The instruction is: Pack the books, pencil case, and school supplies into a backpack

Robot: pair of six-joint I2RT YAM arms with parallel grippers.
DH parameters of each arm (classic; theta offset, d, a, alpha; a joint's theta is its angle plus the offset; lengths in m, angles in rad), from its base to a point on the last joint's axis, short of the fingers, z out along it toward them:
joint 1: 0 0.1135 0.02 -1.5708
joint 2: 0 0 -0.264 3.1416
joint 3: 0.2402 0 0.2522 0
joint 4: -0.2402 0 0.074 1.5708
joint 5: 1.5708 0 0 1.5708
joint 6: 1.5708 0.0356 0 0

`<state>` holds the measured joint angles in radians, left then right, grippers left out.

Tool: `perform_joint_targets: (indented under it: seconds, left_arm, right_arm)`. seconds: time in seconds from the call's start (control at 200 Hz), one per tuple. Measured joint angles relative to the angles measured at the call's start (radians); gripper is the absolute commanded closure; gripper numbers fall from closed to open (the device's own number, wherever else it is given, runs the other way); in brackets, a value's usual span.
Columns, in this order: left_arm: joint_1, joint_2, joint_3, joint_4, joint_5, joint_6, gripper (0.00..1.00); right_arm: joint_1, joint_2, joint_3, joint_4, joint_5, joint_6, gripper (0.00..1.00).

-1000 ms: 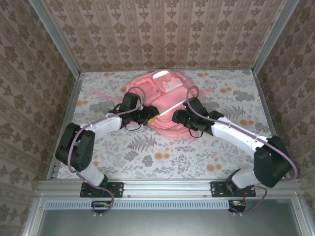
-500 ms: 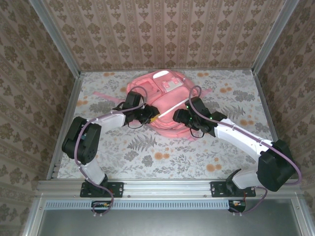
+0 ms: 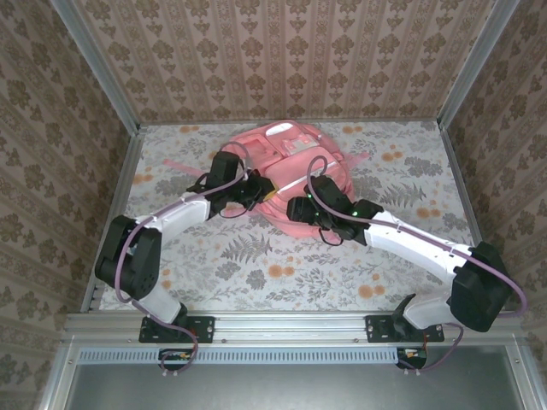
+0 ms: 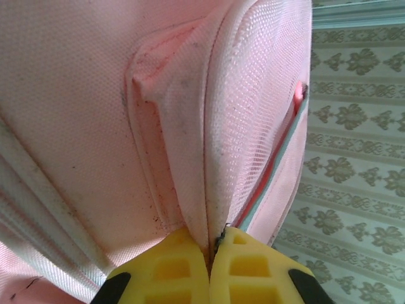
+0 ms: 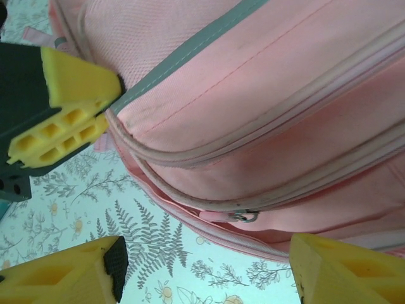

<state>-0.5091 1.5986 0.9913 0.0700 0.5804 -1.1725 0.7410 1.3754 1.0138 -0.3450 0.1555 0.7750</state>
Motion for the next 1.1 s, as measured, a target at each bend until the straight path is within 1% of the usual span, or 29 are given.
perform_joint_targets:
  seconds: [0.18, 0.24, 0.51, 0.59, 0.645, 0.72, 0.81, 0.87, 0.945, 1.1]
  left_arm:
    - [0.001, -0.003, 0.004, 0.004, 0.004, -0.016, 1.0]
    - [0.005, -0.003, 0.013, 0.001, 0.005, -0.017, 1.0]
    - [0.006, -0.003, 0.037, -0.003, 0.011, -0.017, 1.0]
    - [0.006, -0.003, 0.037, -0.003, 0.011, -0.018, 1.0]
    - [0.006, -0.003, 0.037, -0.004, 0.012, -0.018, 1.0]
    - [0.006, -0.003, 0.037, -0.004, 0.012, -0.018, 1.0]
    - [0.006, -0.003, 0.037, -0.004, 0.012, -0.018, 1.0]
    - [0.006, -0.003, 0.037, -0.004, 0.012, -0.018, 1.0]
    - [0.006, -0.003, 0.037, -0.004, 0.012, -0.018, 1.0]
    - [0.013, -0.003, 0.038, -0.001, 0.012, -0.018, 1.0]
  right_arm:
    - [0.011, 0.027, 0.001, 0.008, 0.014, -0.029, 0.36]
    - [0.014, 0.042, 0.001, 0.005, 0.023, -0.036, 0.39]
    - [0.048, 0.093, 0.006, -0.003, 0.073, -0.035, 0.38]
    - [0.051, 0.124, 0.01, 0.005, 0.087, -0.033, 0.45]
    - [0.051, 0.146, 0.017, 0.006, 0.101, -0.02, 0.46]
    - [0.051, 0.17, 0.027, 0.014, 0.119, -0.009, 0.47]
    - [0.051, 0.19, 0.031, 0.04, 0.134, 0.006, 0.42]
    - [0.052, 0.197, 0.032, 0.055, 0.137, 0.015, 0.41]
    - [0.054, 0.205, 0.038, 0.056, 0.146, 0.02, 0.47]
    - [0.059, 0.219, 0.069, 0.008, 0.179, 0.037, 0.67]
